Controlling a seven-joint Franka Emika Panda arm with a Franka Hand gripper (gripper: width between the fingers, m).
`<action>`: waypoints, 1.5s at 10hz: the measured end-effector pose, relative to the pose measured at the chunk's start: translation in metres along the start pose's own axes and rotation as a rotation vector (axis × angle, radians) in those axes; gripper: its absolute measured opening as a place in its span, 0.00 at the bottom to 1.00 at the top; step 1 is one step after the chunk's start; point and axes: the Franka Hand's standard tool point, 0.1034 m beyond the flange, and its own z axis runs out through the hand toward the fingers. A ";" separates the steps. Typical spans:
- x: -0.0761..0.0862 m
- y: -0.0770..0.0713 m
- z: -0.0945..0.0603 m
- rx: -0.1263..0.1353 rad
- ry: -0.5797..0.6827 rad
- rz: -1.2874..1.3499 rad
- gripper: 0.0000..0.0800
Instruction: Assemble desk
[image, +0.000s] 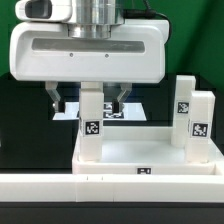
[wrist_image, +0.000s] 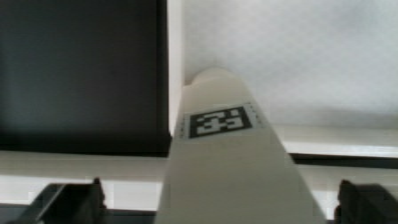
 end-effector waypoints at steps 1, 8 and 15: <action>0.000 0.001 0.000 -0.002 -0.001 -0.068 0.81; 0.000 0.001 0.000 -0.001 -0.001 0.010 0.36; -0.001 -0.002 0.001 0.001 0.000 0.591 0.36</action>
Offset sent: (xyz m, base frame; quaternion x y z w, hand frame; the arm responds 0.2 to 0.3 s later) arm 0.0000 0.0000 0.0000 0.0000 0.0000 0.0000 1.0000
